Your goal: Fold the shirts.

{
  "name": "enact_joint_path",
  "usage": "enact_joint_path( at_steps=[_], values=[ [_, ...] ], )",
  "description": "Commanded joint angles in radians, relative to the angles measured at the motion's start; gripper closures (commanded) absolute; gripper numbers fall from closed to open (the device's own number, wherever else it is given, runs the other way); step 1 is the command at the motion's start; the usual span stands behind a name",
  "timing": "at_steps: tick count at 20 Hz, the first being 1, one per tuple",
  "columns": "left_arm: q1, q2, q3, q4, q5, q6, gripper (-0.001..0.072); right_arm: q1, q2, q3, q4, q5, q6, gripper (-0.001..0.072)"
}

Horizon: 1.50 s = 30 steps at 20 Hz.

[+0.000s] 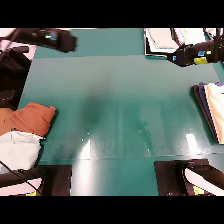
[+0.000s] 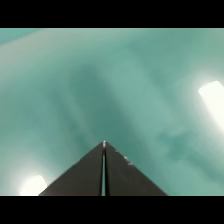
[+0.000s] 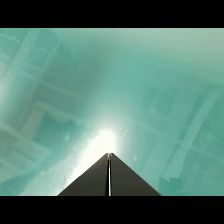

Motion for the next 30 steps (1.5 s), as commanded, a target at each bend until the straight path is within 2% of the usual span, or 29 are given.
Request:
enact_joint_path(
  at_steps=[1,5,6,7,8,11,14,15,16,17,19,22,27,30],
  values=[
    [0.194,0.089,-0.09,0.05,-0.188,0.032,0.068,0.001,0.0,0.0,0.0,0.0,0.0,0.0695],
    [0.407,0.205,-0.439,0.064,-0.204,0.089,0.0678,0.001,0.0,0.0,0.0,-0.008,0.0,0.0695],
    [0.439,0.209,-0.526,0.077,-0.207,0.092,0.0565,0.001,0.0,0.0,0.0,-0.009,0.0,0.0695],
    [0.466,0.209,-0.619,0.089,-0.192,0.09,0.016,0.001,0.0,0.0,0.0,-0.011,0.0,0.0695],
    [0.484,0.209,-0.712,0.104,-0.148,0.078,-0.0007,0.001,0.0,0.0,0.0,-0.01,0.0,0.0695],
    [0.493,0.209,-0.919,0.128,0.012,0.073,-0.0008,0.001,0.0,0.0,0.0,-0.011,0.0,0.0695],
    [0.493,0.208,-0.998,0.129,0.107,0.045,0.0012,0.001,0.0,0.0,0.0,-0.011,0.0,0.0695],
    [0.493,0.21,-0.997,0.128,0.111,0.034,0.0232,0.001,0.0,0.0,0.0,-0.011,0.0,0.0695],
    [0.493,0.214,-0.993,0.128,0.11,0.037,0.0532,0.001,0.0,0.001,0.0,-0.011,0.0,0.0695],
    [0.493,0.214,-0.983,0.127,0.099,0.038,0.0677,0.001,0.0,0.001,0.0,-0.011,0.0,0.0695],
    [0.493,0.231,-0.916,0.126,0.046,0.044,0.0682,0.001,0.001,0.005,0.002,-0.015,0.0,0.0695],
    [0.44,0.349,-0.681,0.122,-0.005,0.065,0.0683,0.001,-0.001,0.074,0.002,-0.017,0.0,0.0695],
    [0.15,0.439,-0.211,0.123,-0.078,0.036,0.0684,0.001,-0.039,0.309,0.0,-0.017,0.001,0.0695],
    [-0.033,0.439,-0.103,0.127,-0.04,-0.006,0.0684,0.001,-0.076,0.447,-0.002,-0.013,0.001,0.0695]
  ],
)
